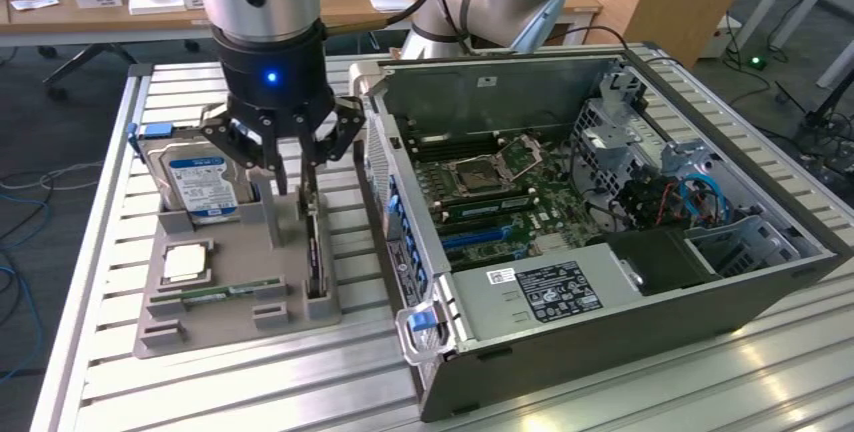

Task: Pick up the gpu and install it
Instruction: 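Pick up the gpu and move the gpu toward the slot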

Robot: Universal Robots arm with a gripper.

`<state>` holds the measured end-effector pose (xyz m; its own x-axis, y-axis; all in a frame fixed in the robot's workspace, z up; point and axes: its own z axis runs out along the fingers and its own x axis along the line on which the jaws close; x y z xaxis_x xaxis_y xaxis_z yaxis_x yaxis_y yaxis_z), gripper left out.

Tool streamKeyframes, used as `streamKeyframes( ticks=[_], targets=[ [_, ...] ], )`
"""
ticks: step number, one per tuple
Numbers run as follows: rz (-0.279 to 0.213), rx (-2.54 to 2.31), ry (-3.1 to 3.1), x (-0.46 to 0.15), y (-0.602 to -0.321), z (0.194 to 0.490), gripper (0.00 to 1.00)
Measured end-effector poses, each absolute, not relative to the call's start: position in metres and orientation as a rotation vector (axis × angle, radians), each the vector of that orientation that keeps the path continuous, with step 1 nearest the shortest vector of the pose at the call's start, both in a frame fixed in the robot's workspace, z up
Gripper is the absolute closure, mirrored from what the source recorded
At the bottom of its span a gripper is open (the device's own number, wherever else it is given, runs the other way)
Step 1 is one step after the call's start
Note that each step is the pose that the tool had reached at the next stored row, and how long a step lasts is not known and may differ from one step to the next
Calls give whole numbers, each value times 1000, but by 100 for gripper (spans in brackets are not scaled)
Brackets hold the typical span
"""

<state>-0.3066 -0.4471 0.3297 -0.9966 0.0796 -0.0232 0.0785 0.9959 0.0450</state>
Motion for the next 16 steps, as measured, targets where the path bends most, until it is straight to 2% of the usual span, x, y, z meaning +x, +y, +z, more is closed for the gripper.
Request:
streamKeyframes(
  ticks=[16],
  targets=[
    [69,123,3113,-307,-447,305,64]
  ],
)
